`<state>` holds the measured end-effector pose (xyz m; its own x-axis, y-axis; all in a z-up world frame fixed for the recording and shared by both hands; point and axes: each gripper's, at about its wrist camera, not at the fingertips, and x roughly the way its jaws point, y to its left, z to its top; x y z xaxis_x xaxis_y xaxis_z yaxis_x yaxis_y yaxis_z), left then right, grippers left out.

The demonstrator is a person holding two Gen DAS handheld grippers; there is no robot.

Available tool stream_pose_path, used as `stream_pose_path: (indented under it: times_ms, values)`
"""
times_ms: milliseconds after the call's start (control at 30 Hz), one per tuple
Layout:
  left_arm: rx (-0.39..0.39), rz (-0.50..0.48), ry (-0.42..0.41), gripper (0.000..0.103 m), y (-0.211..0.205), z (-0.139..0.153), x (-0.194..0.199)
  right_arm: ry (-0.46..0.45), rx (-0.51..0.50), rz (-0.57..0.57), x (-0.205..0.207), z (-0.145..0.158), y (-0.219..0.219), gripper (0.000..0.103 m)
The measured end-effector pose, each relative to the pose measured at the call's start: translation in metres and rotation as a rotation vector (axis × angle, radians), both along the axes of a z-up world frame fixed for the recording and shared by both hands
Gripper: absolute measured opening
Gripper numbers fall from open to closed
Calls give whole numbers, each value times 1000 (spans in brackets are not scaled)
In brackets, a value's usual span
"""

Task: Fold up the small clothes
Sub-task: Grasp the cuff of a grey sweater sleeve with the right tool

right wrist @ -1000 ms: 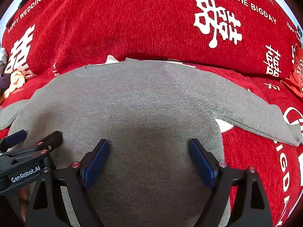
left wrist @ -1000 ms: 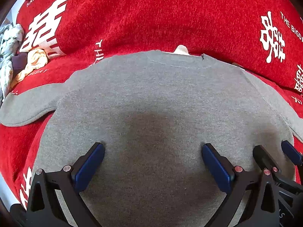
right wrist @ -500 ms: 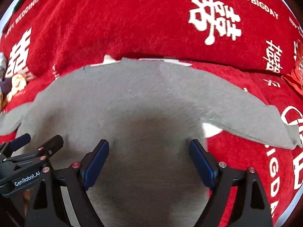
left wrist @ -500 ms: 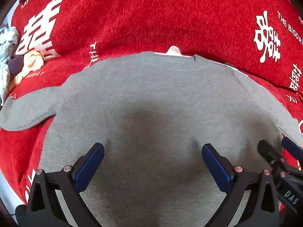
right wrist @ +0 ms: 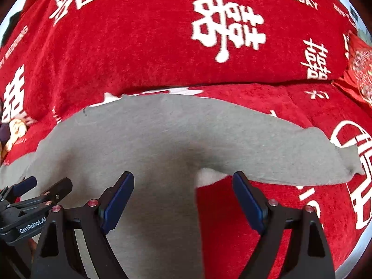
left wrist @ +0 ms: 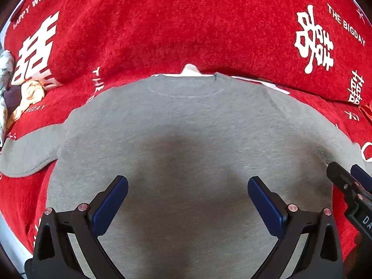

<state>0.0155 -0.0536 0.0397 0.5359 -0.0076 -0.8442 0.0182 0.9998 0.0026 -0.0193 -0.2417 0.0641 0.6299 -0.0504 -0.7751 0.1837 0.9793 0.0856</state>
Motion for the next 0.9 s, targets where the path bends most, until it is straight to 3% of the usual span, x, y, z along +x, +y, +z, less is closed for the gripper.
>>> stream_pose_path:
  times_ms: [500,900]
  values:
    - [38,-133,16,103,-88,4,23,13,17,-164,-15,-10,-95,89]
    - [59,-195,56,103,-142,-14,37,50,177,-565,-80,-32,-263,88]
